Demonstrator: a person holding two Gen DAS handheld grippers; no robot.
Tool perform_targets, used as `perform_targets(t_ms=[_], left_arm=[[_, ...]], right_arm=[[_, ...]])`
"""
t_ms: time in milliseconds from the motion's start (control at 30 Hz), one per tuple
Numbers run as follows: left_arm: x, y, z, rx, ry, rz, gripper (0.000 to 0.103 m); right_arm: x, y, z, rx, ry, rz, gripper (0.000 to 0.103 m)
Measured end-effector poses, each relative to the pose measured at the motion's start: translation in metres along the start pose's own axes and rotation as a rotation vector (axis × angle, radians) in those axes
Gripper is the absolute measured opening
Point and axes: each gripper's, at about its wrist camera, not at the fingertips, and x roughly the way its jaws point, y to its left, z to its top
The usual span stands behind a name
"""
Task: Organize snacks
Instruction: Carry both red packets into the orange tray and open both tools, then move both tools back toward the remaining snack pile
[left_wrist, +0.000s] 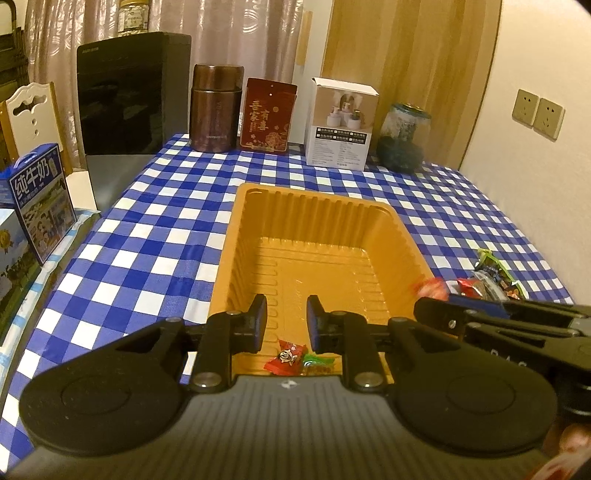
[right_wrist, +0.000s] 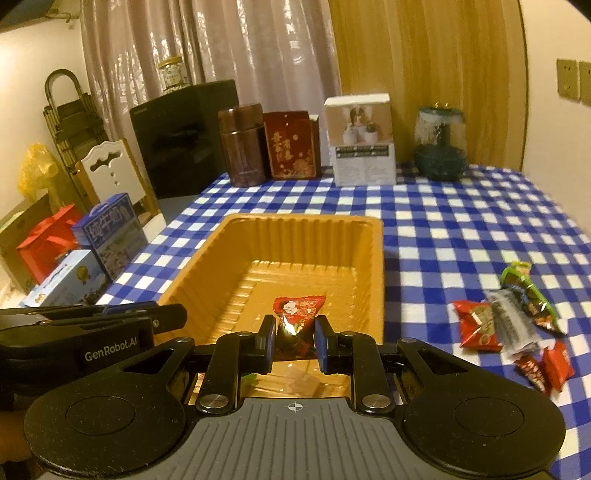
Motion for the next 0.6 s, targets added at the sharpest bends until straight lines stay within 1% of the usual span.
perform_targets(t_ms=[33,67,100,233,433,600], left_arm=[[0.0,0.0,0.0,-0.002,0.0,0.001,0.02],[0.0,0.001,0.0,-0.003,0.0,0.001,0.02],[0.0,0.001,0.0,-0.004,0.001,0.001,0.02],[0.001,0.0,0.0,0.002,0.001,0.001,0.02],[0.001,-0.002,0.0,0.008,0.001,0.0,0.02],[-0.001,-0.005,0.001,0.014,-0.006,-0.001,0.023]], right_arm=[[0.0,0.0,0.0,0.004,-0.002,-0.001,0.035],[0.0,0.0,0.0,0.005,-0.005,-0.004,0.056],[-0.001,-0.001,0.0,0.008,-0.013,-0.007,0.063],[-0.006,-0.004,0.002,0.025,-0.037,-0.019,0.063],[-0.01,-0.014,0.002,0.046,-0.042,-0.044,0.063],[-0.014,-0.02,0.003,0.064,-0.049,-0.051,0.063]])
